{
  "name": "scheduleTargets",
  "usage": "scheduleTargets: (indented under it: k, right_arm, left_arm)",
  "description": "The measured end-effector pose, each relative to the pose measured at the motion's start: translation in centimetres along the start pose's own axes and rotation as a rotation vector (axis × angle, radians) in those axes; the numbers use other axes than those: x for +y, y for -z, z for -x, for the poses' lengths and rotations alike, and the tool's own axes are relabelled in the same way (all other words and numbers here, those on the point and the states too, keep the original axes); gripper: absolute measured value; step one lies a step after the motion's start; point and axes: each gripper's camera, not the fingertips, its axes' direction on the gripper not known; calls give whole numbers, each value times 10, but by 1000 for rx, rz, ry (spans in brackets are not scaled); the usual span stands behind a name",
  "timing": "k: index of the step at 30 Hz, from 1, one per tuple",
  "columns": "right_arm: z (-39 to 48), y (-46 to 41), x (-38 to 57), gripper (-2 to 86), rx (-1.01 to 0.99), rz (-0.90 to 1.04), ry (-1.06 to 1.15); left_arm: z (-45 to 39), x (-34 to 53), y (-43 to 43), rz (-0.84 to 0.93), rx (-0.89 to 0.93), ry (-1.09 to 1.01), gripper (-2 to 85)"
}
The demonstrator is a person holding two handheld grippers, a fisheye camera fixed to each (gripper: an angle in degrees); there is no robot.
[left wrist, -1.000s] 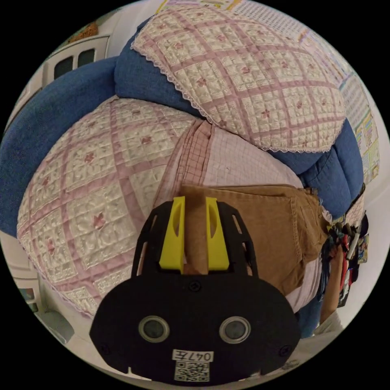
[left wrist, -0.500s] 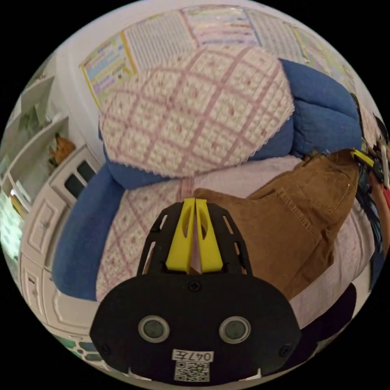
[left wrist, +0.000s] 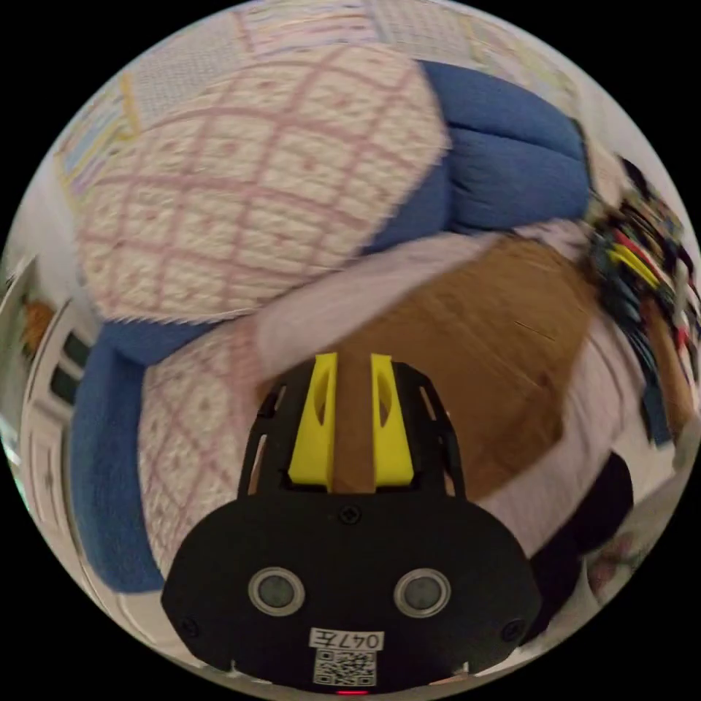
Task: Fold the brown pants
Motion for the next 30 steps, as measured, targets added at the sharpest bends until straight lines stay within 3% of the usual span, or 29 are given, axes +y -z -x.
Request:
scheduleTargets:
  k: [4, 7, 14, 18, 23, 26, 30]
  right_arm:
    - [35, 3, 14, 53, -229, 90, 60]
    - [55, 3, 26, 47, -341, 126, 53]
    - [69, 11, 47, 29, -388, 122, 70]
    - [64, 7, 56, 18, -421, 133, 48]
    - [67, 4, 57, 12, -433, 142, 48]
    - [71, 0, 54, 12, -438, 155, 54]
    - [82, -2, 50, 14, -440, 169, 71]
  left_arm:
    - [-123, -8, -3, -21, 113, -210, 119]
    - [-156, -26, -25, 35, 115, -197, 131]
    - [-139, -66, -18, 62, 219, -8, 96]
    - [-113, -95, 17, 2, 357, 93, 4]
    - [-64, -115, 98, -140, 259, 209, -8]
    - [-8, -111, 170, -225, 105, 300, -9]
    - [91, -87, 273, -226, -298, 425, -9]
